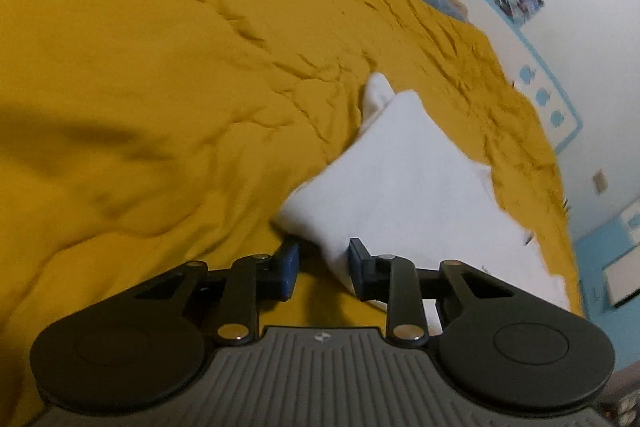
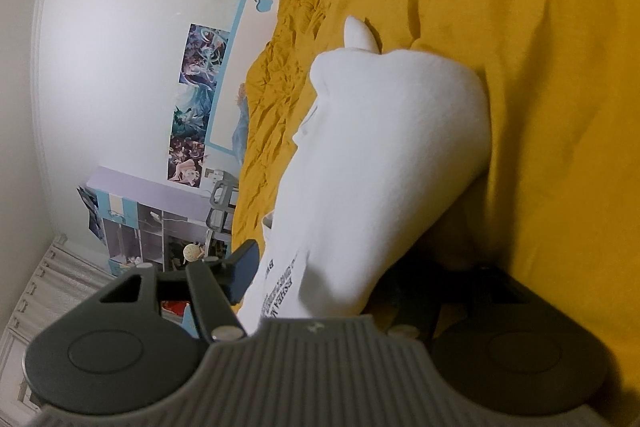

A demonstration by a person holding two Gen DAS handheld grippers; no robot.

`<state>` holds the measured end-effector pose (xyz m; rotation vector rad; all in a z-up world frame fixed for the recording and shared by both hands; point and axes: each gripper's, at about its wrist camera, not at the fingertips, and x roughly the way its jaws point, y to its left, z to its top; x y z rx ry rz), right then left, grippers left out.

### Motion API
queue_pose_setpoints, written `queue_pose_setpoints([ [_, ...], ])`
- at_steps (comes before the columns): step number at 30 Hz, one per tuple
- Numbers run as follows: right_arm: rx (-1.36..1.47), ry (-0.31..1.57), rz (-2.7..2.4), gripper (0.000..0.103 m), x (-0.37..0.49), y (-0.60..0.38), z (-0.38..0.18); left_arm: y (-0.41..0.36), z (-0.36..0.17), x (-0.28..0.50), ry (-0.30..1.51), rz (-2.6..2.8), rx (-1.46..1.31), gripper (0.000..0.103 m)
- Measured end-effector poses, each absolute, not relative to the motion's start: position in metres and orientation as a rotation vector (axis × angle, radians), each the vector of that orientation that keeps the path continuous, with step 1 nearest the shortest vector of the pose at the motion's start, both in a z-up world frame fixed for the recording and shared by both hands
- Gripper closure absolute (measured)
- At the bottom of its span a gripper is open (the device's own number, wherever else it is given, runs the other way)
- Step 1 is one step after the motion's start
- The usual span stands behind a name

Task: Fold small clothes

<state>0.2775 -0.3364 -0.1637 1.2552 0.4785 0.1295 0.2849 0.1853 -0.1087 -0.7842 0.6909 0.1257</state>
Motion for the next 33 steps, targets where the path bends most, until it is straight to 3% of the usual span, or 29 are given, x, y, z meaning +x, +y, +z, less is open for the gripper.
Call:
queue_pose_setpoints([
  [5,1.254,0.475,0.133,0.044,0.277,-0.337,-0.165,0.205,-0.123,0.299,0.658,-0.167,-1.056,0.047],
  [11,1.286,0.463,0.144,0.043,0.280,-0.340,-0.169,0.205,-0.142,0.326,0.616,-0.169,-1.127,0.047],
  [13,1.306,0.462,0.145,0.048,0.282,-0.342,-0.172,0.211,-0.148,0.337,0.583,-0.211,-1.200,0.053],
  [15,1.319,0.483,0.111,0.085,0.286,-0.344,-0.175,0.213,-0.158,0.344,0.588,-0.172,-1.253,0.094],
  [18,1.323,0.501,0.067,0.099,0.289,-0.342,-0.178,0.212,-0.151,0.339,0.627,-0.129,-1.197,0.095],
  [22,1.292,0.470,0.055,0.100,0.282,-0.336,-0.162,0.204,-0.112,0.328,0.631,-0.135,-1.072,0.096],
  [33,1.514,0.511,0.032,0.100,0.219,-0.338,-0.108,0.239,-0.089,0.277,0.841,-0.137,-1.320,0.096],
])
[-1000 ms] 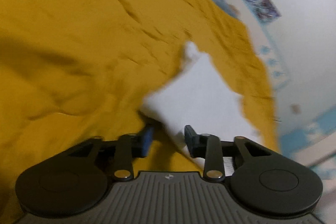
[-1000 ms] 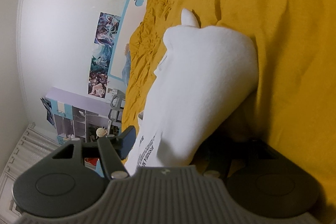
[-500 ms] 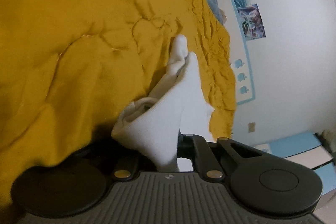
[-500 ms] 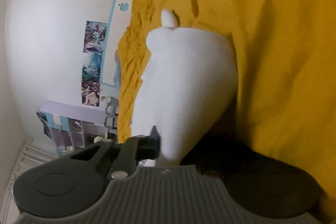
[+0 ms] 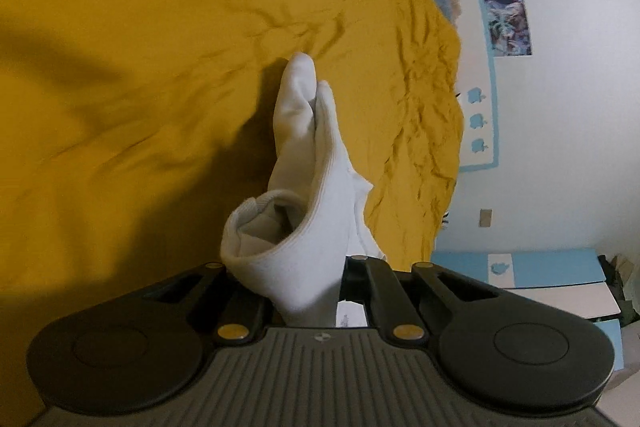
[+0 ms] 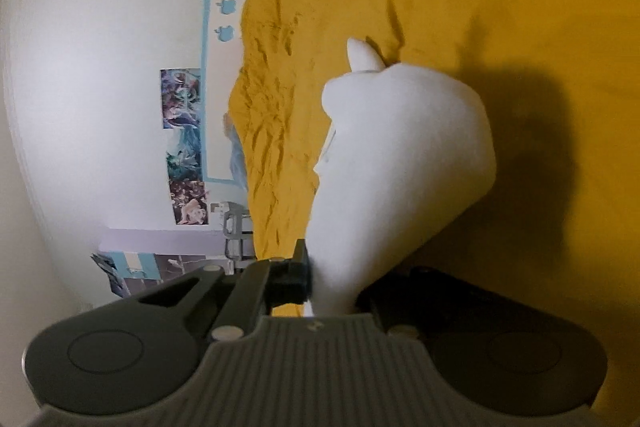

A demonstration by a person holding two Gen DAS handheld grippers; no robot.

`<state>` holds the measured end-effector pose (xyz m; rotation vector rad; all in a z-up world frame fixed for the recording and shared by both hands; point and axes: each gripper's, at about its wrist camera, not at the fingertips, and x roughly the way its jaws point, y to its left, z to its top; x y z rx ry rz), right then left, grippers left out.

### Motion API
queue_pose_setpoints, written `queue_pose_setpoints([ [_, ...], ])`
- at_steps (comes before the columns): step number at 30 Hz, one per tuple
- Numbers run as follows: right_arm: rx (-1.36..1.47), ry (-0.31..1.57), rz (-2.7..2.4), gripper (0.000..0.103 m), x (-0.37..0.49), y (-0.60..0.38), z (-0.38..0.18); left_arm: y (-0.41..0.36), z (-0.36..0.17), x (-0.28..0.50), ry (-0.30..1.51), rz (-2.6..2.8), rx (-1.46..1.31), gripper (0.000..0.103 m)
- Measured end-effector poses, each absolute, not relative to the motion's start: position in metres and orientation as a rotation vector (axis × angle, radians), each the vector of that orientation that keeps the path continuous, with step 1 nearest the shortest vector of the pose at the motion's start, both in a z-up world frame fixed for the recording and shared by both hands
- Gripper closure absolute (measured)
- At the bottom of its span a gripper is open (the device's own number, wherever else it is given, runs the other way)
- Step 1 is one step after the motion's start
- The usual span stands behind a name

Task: Fold small clothes

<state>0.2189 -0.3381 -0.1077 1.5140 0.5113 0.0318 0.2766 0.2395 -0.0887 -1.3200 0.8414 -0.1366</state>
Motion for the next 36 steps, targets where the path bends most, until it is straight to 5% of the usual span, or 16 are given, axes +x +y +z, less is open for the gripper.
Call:
queue_pose_setpoints([
  [11,1.475,0.763,0.043,0.100,0.071,-0.329,-0.086,0.262,-0.110,0.169,0.933,-0.129,-1.239,0.095],
  [15,1.390,0.832,0.000,0.094,0.053,-0.335,-0.087,0.267,-0.098,0.164,0.919,-0.132,-1.149,0.080],
  [21,1.263,0.872,-0.056,0.075,0.023,-0.347,-0.066,0.264,-0.069,0.136,0.896,-0.105,-0.869,0.065],
  [27,0.809,0.977,-0.162,0.048,0.004,-0.335,-0.013,0.285,-0.046,0.103,0.927,0.054,-0.814,0.052],
  [32,0.604,0.792,-0.140,0.035,-0.013,-0.333,0.039,0.289,-0.009,0.103,0.790,0.002,-0.655,0.050],
  [36,0.489,0.659,0.075,0.033,0.006,-0.339,0.055,0.284,0.025,0.145,0.666,-0.256,-0.534,0.040],
])
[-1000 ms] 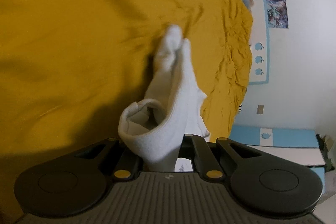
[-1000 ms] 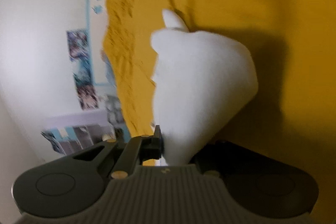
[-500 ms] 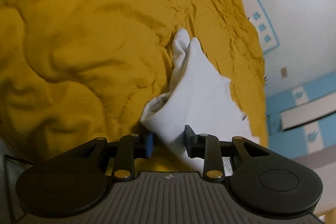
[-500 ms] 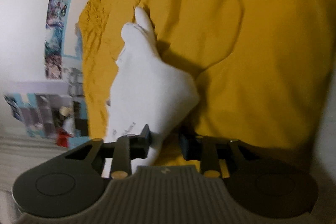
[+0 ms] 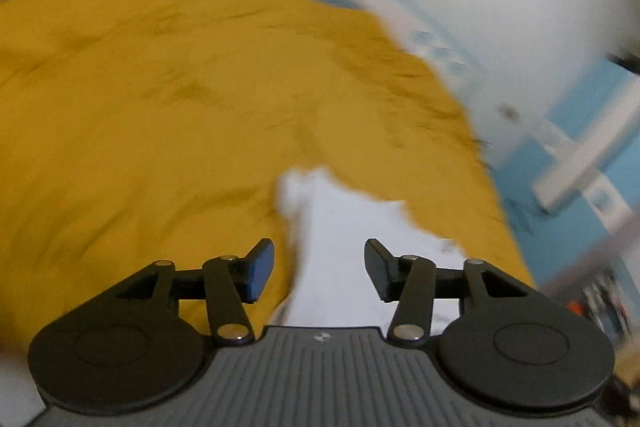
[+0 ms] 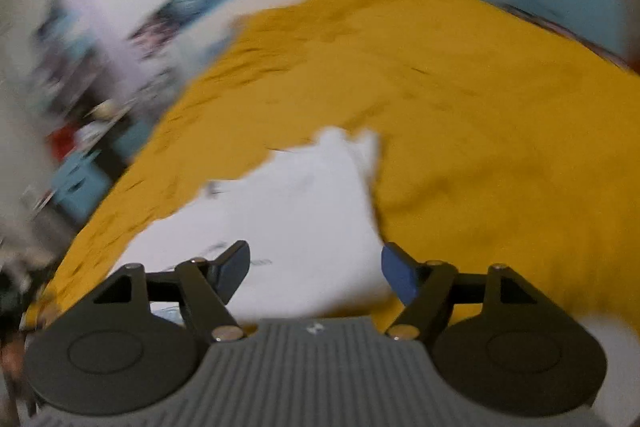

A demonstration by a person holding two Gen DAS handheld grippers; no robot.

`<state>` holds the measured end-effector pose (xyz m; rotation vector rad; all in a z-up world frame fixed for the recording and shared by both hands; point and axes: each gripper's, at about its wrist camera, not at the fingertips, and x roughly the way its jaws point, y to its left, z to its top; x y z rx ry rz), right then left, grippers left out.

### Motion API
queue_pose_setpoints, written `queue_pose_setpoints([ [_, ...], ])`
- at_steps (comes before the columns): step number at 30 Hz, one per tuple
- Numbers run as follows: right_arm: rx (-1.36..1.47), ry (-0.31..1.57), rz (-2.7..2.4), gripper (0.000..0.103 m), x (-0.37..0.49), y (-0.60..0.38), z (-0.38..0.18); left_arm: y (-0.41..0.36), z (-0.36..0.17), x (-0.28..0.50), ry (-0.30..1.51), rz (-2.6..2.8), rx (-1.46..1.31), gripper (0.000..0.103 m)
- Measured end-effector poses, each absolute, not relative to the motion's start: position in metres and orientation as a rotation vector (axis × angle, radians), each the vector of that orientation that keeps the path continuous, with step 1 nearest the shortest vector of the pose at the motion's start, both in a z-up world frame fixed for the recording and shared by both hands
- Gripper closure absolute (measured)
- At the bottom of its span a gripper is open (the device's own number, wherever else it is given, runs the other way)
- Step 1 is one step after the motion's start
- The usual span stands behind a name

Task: Fold small clothes

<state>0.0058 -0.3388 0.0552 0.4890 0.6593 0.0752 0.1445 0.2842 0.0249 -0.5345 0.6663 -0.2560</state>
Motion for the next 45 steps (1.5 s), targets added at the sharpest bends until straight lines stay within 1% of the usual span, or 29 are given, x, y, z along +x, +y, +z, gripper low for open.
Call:
queue_pose_setpoints([
  [1,0.476,0.649,0.113,0.033,0.013,-0.346,0.056,0.280,0.029,0.159,0.656,-0.306,-0.506,0.038],
  [3,0.477,0.625,0.167,0.028,0.032,-0.357,0.056,0.271,0.031,0.189,0.633,-0.331,-0.426,0.038],
  [6,0.540,0.632,0.226,0.021,0.077,-0.377,0.049,0.255,0.017,0.235,0.687,-0.323,-0.393,0.038],
  [8,0.612,0.655,0.226,0.021,0.113,-0.385,0.042,0.247,0.005,0.266,0.757,-0.376,-0.416,0.038],
  [10,0.674,0.719,0.226,0.021,0.158,-0.393,0.032,0.241,-0.006,0.289,0.797,-0.386,-0.413,0.038],
  [13,0.646,0.770,0.193,0.022,0.212,-0.395,0.017,0.243,-0.023,0.320,0.893,-0.441,-0.435,0.038],
  [15,0.619,0.798,0.170,0.029,0.240,-0.395,0.005,0.250,-0.034,0.334,0.926,-0.450,-0.472,0.038],
  [18,0.600,0.861,0.234,0.030,0.271,-0.393,-0.016,0.262,-0.046,0.349,0.955,-0.407,-0.477,0.037],
  [20,0.549,0.907,0.239,0.030,0.287,-0.389,-0.029,0.271,-0.055,0.361,0.982,-0.428,-0.531,0.037],
  [22,0.552,0.930,0.246,0.032,0.299,-0.389,-0.042,0.274,-0.067,0.374,1.020,-0.462,-0.600,0.037],
  [24,0.578,0.928,0.275,0.035,0.308,-0.389,-0.051,0.273,-0.075,0.383,1.036,-0.462,-0.608,0.036],
  [25,0.570,0.917,0.281,0.040,0.311,-0.388,-0.054,0.271,-0.077,0.386,1.029,-0.449,-0.584,0.036],
  [26,0.548,0.908,0.279,0.050,0.314,-0.385,-0.055,0.267,-0.081,0.388,1.022,-0.445,-0.554,0.035],
  [29,0.485,0.910,0.284,0.059,0.322,-0.378,-0.061,0.258,-0.087,0.386,0.977,-0.503,-0.553,0.036],
  [30,0.478,0.901,0.289,0.062,0.325,-0.377,-0.064,0.255,-0.088,0.385,0.959,-0.520,-0.555,0.039],
  [31,0.467,0.895,0.285,0.071,0.325,-0.376,-0.066,0.253,-0.087,0.381,0.938,-0.526,-0.547,0.044],
  [32,0.452,0.891,0.267,0.086,0.329,-0.376,-0.067,0.250,-0.086,0.377,0.906,-0.514,-0.535,0.070],
  [33,0.446,0.890,0.234,0.088,0.329,-0.378,-0.068,0.248,-0.085,0.374,0.881,-0.486,-0.525,0.098],
  [36,0.554,0.825,0.213,0.094,0.324,-0.386,-0.068,0.243,-0.076,0.360,0.817,-0.447,-0.484,0.098],
  [39,0.558,0.754,0.198,0.095,0.312,-0.385,-0.061,0.239,-0.061,0.351,0.794,-0.400,-0.448,0.099],
  [45,0.583,0.627,0.187,0.096,0.309,-0.386,-0.043,0.247,-0.035,0.357,0.762,-0.373,-0.523,0.098],
])
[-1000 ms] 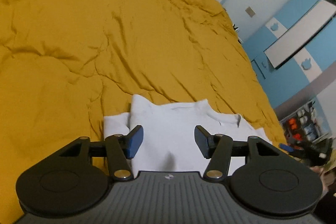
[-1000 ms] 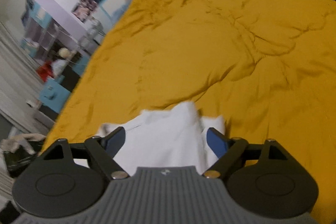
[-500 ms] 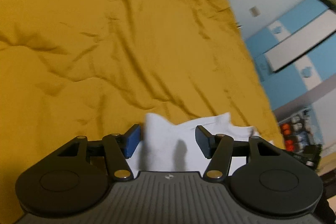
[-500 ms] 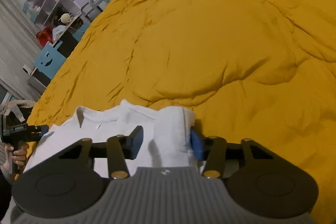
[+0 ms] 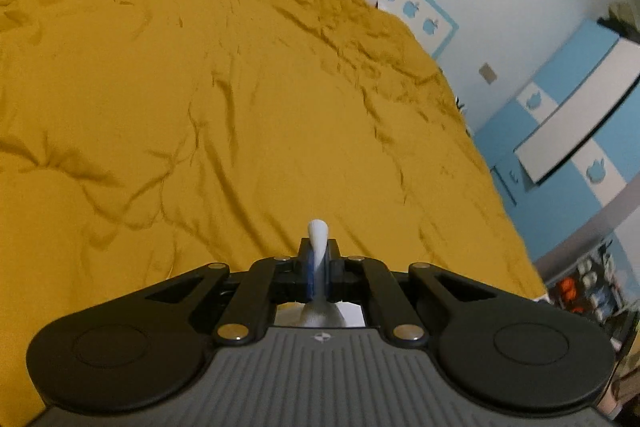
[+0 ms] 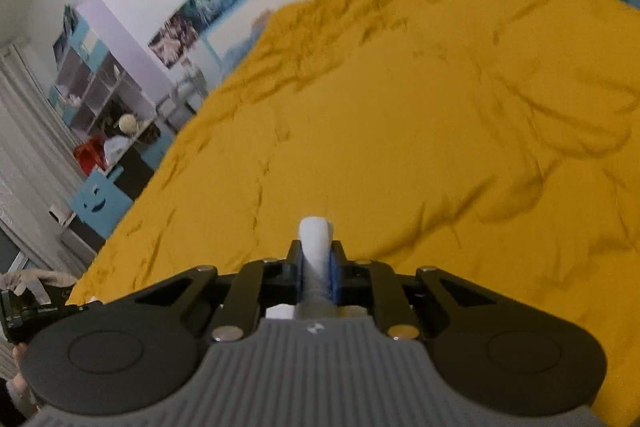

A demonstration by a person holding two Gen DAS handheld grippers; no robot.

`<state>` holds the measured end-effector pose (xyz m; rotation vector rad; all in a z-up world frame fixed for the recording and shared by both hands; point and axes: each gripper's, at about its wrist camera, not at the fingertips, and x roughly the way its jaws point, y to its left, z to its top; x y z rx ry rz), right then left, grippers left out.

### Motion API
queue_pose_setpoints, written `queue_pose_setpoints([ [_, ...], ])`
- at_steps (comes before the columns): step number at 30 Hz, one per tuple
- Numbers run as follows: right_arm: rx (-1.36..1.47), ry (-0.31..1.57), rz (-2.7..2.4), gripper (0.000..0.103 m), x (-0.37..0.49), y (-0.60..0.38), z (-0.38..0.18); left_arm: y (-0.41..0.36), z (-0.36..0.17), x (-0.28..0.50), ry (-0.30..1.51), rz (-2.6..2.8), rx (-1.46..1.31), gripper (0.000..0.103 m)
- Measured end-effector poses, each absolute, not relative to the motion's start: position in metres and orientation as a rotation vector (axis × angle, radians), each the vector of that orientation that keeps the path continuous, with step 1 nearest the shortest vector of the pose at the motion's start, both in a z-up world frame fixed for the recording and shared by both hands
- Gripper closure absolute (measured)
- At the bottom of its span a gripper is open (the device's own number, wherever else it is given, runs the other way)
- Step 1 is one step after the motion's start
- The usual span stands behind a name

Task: Fold small clothes

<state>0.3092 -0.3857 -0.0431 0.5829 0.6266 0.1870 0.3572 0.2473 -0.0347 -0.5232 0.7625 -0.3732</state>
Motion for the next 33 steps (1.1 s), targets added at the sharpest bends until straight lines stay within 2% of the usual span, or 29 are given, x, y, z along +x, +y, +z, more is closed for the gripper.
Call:
queue_pose_setpoints([
  [5,0.587,0.594,0.150,0.097,0.325,-0.388,-0.038,0.241,-0.037,0.384,0.756,-0.313,-0.589,0.098],
  [13,0.557,0.705,-0.068,0.103,0.362,-0.388,-0.075,0.231,-0.097,0.408,0.868,-0.149,-0.617,0.099],
  [16,0.595,0.774,-0.103,0.103,0.366,-0.392,-0.089,0.236,-0.105,0.409,0.889,-0.152,-0.615,0.091],
  [17,0.583,0.770,-0.098,0.103,0.364,-0.391,-0.087,0.240,-0.102,0.407,0.884,-0.158,-0.620,0.084],
  [19,0.561,0.730,-0.119,0.095,0.356,-0.392,-0.076,0.244,-0.089,0.402,0.852,-0.121,-0.579,0.063],
  [20,0.548,0.695,-0.144,0.083,0.348,-0.393,-0.068,0.243,-0.078,0.395,0.819,-0.093,-0.532,0.044],
  [21,0.529,0.663,-0.155,0.075,0.341,-0.394,-0.059,0.241,-0.068,0.388,0.781,-0.076,-0.483,0.034],
  [24,0.471,0.621,-0.096,0.074,0.320,-0.386,-0.031,0.227,-0.033,0.361,0.678,-0.075,-0.313,0.033],
  [26,0.437,0.613,-0.005,0.071,0.301,-0.370,-0.012,0.210,-0.014,0.337,0.620,-0.060,-0.198,0.034],
  [27,0.419,0.606,0.044,0.071,0.292,-0.359,-0.003,0.201,-0.006,0.326,0.605,-0.035,-0.144,0.051],
  [28,0.396,0.590,0.095,0.072,0.279,-0.345,0.006,0.193,-0.002,0.314,0.601,-0.007,-0.112,0.062],
  [29,0.375,0.579,0.124,0.072,0.270,-0.332,0.012,0.185,0.003,0.300,0.594,-0.003,-0.107,0.081],
  [30,0.345,0.580,0.144,0.072,0.261,-0.315,0.017,0.179,0.006,0.288,0.596,-0.018,-0.120,0.091],
  [33,0.323,0.645,0.166,0.072,0.245,-0.278,0.012,0.158,0.006,0.249,0.640,-0.080,-0.189,0.094],
])
